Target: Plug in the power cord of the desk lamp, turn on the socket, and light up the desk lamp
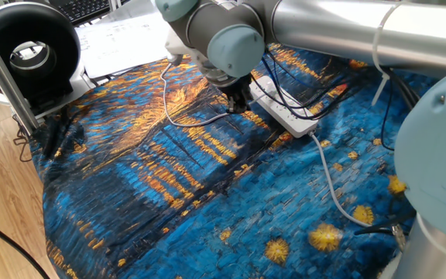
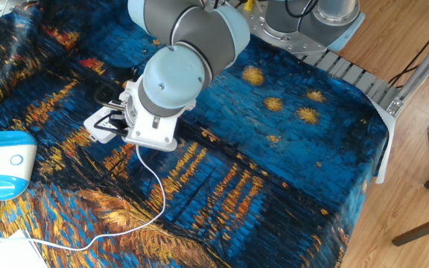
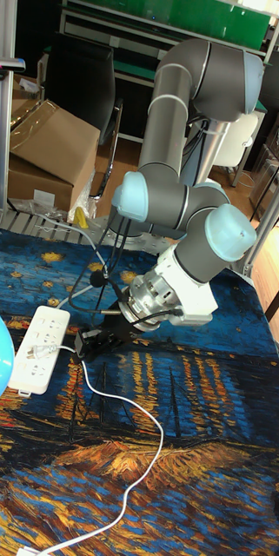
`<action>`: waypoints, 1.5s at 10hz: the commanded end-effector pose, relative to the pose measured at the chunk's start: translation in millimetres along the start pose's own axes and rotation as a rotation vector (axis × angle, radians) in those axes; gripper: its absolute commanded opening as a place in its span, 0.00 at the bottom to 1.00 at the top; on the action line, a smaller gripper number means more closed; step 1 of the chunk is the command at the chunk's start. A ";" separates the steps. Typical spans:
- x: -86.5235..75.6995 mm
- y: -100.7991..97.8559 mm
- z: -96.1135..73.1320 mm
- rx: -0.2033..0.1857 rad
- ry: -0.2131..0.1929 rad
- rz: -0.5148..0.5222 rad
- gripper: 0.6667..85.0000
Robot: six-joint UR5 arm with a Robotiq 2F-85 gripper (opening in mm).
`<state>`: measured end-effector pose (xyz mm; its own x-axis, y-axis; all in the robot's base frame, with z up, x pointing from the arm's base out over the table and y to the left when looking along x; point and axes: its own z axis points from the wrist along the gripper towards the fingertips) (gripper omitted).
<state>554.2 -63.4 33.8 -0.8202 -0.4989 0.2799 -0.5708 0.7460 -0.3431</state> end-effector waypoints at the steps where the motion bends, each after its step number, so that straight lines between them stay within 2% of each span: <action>1: -4.1 1.1 9.3 -0.012 -0.014 -0.034 0.36; 3: -8.4 6.4 9.8 -0.019 -0.019 -0.024 0.36; 4: -9.9 8.5 9.3 -0.026 -0.024 -0.009 0.29; 5: -9.4 7.0 9.3 -0.020 -0.021 0.004 0.12; 6: -8.9 7.0 9.0 -0.019 -0.019 0.007 0.10; 13: -24.6 14.0 -4.3 -0.050 -0.068 -0.050 0.09; 15: -23.9 14.0 -3.9 -0.051 -0.065 -0.084 0.15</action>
<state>565.2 -43.3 25.2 -0.7874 -0.5651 0.2464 -0.6163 0.7302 -0.2950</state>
